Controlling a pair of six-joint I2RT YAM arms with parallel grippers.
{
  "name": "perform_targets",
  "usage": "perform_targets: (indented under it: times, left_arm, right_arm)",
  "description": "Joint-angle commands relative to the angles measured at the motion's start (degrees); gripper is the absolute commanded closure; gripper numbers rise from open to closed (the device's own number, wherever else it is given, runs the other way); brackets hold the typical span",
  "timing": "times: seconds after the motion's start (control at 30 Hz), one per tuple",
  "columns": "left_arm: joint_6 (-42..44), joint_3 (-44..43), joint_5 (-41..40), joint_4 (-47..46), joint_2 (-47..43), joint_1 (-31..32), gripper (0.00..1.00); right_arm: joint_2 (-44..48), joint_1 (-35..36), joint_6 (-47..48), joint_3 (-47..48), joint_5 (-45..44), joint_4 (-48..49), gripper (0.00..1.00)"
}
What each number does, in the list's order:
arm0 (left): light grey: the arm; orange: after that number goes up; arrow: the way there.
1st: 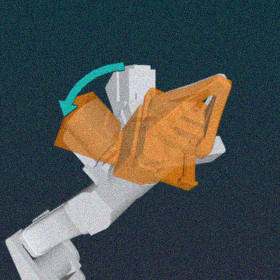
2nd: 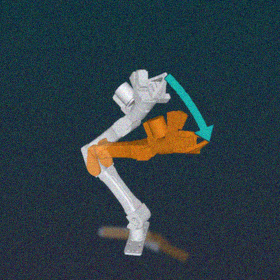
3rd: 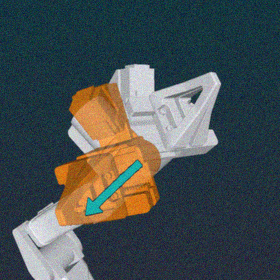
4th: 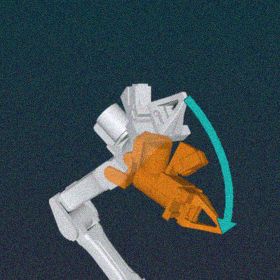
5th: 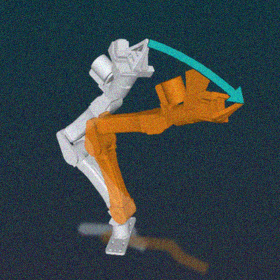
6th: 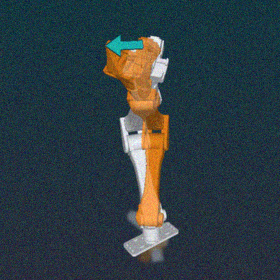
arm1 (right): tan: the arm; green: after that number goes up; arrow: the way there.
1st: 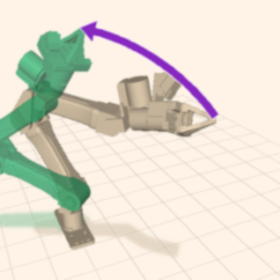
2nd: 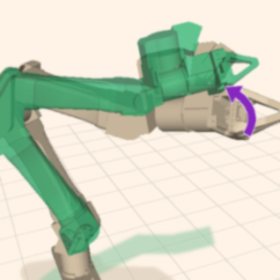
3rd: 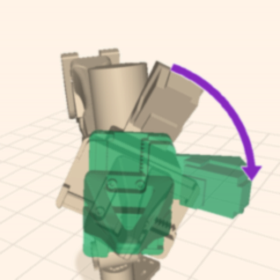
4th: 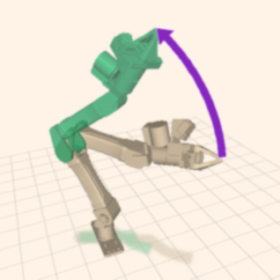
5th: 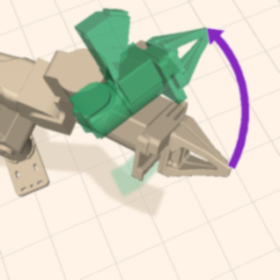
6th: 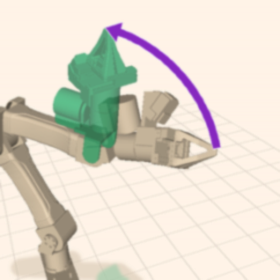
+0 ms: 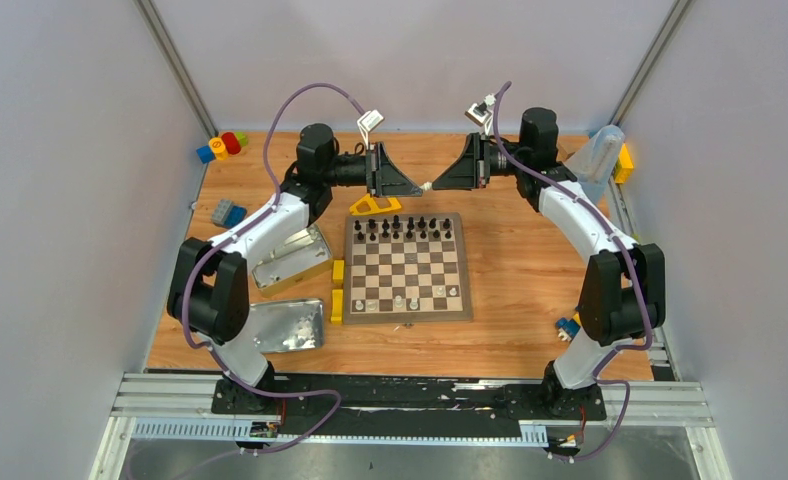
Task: Set up the chess pieces on the board
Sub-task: Pick up the chess piece from the storage box.
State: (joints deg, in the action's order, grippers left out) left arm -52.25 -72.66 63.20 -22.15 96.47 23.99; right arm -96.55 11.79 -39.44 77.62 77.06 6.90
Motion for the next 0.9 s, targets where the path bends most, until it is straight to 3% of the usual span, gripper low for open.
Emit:
perform_targets:
  times: [0.0, 0.5, 0.87]
  left_arm:
    - [-0.24, -1.92, 1.34, -2.10, 0.04, 0.27, 0.65]
    - [0.16, -2.42, 1.58, -1.86, 0.37, 0.23, 0.65]
    - [0.31, -2.61, 1.99, -1.67, 0.77, 0.18, 0.72]
  right_arm:
    - [0.14, -0.22, -0.46, -0.40, 0.91, 2.55, 1.00]
    - [1.10, -0.20, -0.29, -1.22, 1.25, 2.68, 1.00]
    - [0.86, -0.19, -0.20, -1.42, 1.34, 2.77, 1.00]
